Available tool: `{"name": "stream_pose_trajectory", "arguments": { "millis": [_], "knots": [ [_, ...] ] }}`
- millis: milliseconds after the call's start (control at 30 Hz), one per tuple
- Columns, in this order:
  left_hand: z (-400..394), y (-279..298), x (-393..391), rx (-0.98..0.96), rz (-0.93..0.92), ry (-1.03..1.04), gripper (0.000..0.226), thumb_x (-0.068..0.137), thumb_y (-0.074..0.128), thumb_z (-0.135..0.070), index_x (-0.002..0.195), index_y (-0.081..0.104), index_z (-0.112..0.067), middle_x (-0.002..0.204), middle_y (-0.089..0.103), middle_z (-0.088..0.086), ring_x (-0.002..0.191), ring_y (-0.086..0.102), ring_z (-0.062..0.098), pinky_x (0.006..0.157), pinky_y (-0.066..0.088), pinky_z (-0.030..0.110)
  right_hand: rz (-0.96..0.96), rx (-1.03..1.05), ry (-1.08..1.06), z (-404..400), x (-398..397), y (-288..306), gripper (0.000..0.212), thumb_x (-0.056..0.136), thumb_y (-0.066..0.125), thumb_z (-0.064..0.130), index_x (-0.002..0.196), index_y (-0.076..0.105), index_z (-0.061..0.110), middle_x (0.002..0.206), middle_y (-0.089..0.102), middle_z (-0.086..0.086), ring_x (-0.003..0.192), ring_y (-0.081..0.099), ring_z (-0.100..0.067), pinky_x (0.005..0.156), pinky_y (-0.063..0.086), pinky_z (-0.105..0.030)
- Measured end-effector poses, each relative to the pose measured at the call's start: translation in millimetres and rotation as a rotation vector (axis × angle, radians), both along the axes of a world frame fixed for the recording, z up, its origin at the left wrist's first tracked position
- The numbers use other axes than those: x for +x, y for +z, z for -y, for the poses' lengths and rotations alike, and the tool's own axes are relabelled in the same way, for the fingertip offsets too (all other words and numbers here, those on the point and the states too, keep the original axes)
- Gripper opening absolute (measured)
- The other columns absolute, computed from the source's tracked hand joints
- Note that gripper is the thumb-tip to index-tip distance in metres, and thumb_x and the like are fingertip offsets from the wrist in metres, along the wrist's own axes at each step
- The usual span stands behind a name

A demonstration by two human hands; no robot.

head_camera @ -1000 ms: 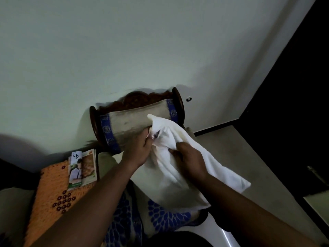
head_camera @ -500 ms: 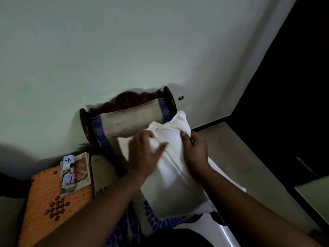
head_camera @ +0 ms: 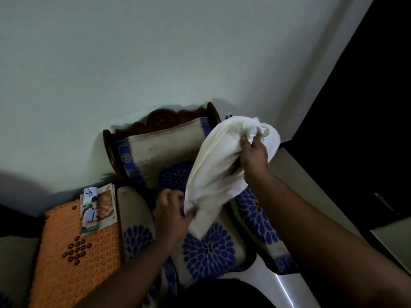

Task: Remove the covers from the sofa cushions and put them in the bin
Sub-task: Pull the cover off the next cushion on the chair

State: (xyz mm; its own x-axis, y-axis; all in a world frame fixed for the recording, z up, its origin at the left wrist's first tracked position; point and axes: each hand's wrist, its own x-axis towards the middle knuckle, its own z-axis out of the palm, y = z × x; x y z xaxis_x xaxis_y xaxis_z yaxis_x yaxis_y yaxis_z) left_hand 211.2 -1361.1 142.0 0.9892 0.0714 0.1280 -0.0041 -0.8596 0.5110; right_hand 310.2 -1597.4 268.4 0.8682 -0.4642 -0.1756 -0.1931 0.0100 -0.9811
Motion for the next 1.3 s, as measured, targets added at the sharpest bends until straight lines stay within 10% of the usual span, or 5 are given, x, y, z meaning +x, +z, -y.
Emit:
{"name": "stream_pose_trajectory", "arguments": {
  "millis": [167, 400, 600, 767, 1300],
  "knots": [
    [8, 17, 18, -1.142, -0.736, 0.331, 0.063, 0.086, 0.066, -0.062, 0.130, 0.060, -0.019, 0.117, 0.070, 0.007, 0.104, 0.068, 0.025, 0.088, 0.057, 0.042, -0.059, 0.152, -0.043, 13, 4, -13, 0.024, 0.100, 0.054, 0.040, 0.120, 0.058, 0.027, 0.100, 0.071, -0.018, 0.083, 0.071, -0.041, 0.072, 0.061, -0.055],
    [0, 34, 38, -1.051, -0.345, 0.280, 0.011, 0.094, 0.066, -0.020, 0.104, 0.071, -0.020, 0.105, 0.075, 0.006, 0.095, 0.071, 0.027, 0.087, 0.056, 0.047, -0.252, -0.728, 0.108, 56, -25, -38, 0.038, 0.094, 0.058, 0.053, 0.084, 0.057, 0.016, 0.079, 0.064, -0.004, 0.084, 0.066, -0.031, 0.074, 0.049, -0.037],
    [5, 77, 52, -1.145, -0.304, 0.156, 0.013, 0.094, 0.062, -0.010, 0.099, 0.074, -0.014, 0.096, 0.077, 0.004, 0.089, 0.071, 0.023, 0.077, 0.056, 0.034, 0.102, -1.325, 0.747, 13, -51, -66, 0.059, 0.089, 0.050, 0.056, 0.138, 0.048, 0.022, 0.138, 0.052, -0.006, 0.119, 0.053, -0.029, 0.097, 0.040, -0.043],
    [-13, 99, 61, -1.196, -0.330, 0.198, 0.016, 0.088, 0.062, -0.004, 0.077, 0.067, -0.014, 0.087, 0.071, 0.006, 0.088, 0.065, 0.026, 0.075, 0.051, 0.036, 0.193, -1.232, 0.752, -29, -65, -80, 0.077, 0.090, 0.056, 0.053, 0.154, 0.029, 0.019, 0.150, 0.041, -0.009, 0.133, 0.042, -0.028, 0.104, 0.039, -0.046],
    [-60, 101, 62, -1.520, -0.441, 0.310, 0.069, 0.065, 0.066, -0.027, 0.131, 0.064, -0.006, 0.131, 0.063, 0.020, 0.118, 0.060, 0.041, 0.098, 0.047, 0.049, 0.445, -1.144, 0.801, -34, -48, -76, 0.054, 0.100, 0.056, 0.031, 0.150, 0.042, 0.016, 0.147, 0.049, -0.011, 0.131, 0.048, -0.028, 0.105, 0.046, -0.045]
  ]
}}
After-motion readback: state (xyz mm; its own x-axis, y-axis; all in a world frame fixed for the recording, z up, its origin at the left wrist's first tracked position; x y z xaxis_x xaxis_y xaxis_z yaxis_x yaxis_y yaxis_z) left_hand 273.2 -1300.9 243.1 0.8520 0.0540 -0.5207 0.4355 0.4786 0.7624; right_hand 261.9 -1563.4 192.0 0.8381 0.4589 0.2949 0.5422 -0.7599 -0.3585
